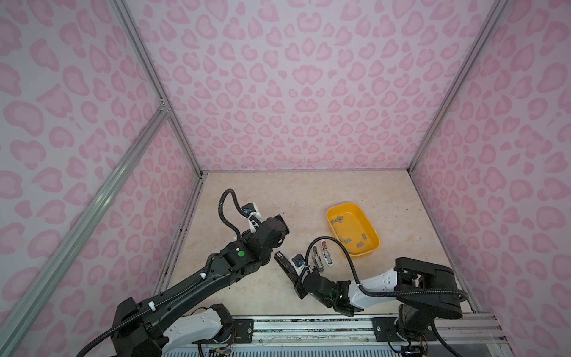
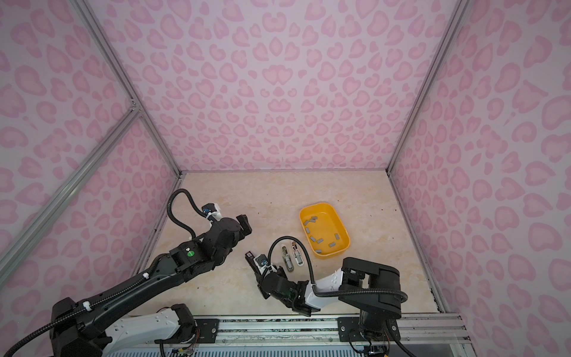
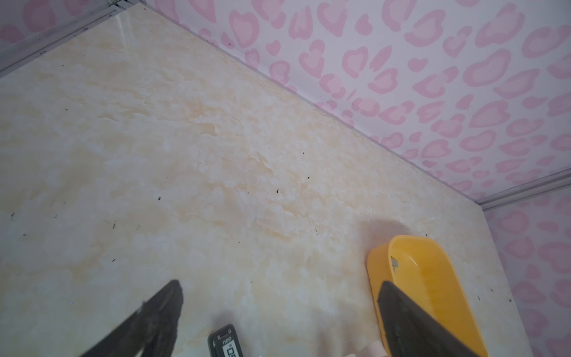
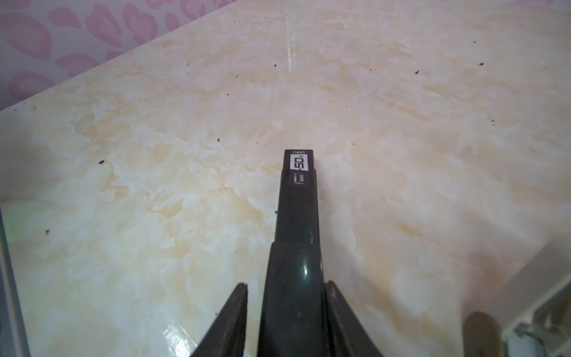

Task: Load the staples into the stapler
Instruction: 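Lift the left gripper off the black stapler while the right gripper withdraws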

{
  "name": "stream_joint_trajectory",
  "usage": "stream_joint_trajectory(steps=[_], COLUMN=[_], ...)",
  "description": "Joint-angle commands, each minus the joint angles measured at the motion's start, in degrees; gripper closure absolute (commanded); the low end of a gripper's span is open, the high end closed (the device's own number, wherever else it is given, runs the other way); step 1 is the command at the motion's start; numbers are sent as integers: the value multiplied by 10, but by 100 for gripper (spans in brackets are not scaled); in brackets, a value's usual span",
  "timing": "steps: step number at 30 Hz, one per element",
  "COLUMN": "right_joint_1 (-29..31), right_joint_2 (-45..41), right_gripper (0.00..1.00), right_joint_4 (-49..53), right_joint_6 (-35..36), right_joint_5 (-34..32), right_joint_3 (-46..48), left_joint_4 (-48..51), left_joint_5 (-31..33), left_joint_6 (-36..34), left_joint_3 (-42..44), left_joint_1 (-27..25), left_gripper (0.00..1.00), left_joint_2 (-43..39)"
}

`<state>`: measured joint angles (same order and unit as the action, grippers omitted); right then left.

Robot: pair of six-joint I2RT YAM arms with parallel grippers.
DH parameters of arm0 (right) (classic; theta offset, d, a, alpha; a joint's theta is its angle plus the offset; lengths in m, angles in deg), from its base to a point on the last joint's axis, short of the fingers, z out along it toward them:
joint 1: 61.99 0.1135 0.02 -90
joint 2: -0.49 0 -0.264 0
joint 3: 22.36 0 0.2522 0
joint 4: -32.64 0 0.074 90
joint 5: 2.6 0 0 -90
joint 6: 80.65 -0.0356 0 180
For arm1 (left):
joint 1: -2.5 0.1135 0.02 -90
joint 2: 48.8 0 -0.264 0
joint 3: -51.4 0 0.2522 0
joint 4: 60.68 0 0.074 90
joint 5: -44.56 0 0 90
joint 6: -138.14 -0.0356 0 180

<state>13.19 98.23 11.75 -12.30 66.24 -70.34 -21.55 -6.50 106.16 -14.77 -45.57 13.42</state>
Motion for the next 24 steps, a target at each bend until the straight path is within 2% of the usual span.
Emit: stream_joint_trajectory(steps=[1, 5, 8, 17, 20, 24], right_joint_1=[5, 4, 4, -8, -11, -11], right_joint_2=[11, 38, 62, 126, 140, 132], right_gripper=[66, 76, 77, 77, 73, 57], right_joint_4=[41, 109, 174, 192, 189, 157], right_joint_6=[-16, -69, -127, -162, -158, -140], right_joint_5=[-44, -101, -152, -128, -103, -72], right_joint_3=[-22, -76, -124, -211, -232, -225], left_joint_4=[79, 86, 83, 66, 58, 65], left_joint_5=[-4, 2, 7, 17, 6, -23], left_joint_6=[57, 62, 60, 57, 53, 46], left_joint_3=[-23, -33, -31, -2, 7, -13], left_joint_1=[0, -1, 2, 8, 13, 20], left_gripper=[3, 4, 4, 4, 4, 4], left_joint_2=[-15, -43, -69, -115, -112, -92])
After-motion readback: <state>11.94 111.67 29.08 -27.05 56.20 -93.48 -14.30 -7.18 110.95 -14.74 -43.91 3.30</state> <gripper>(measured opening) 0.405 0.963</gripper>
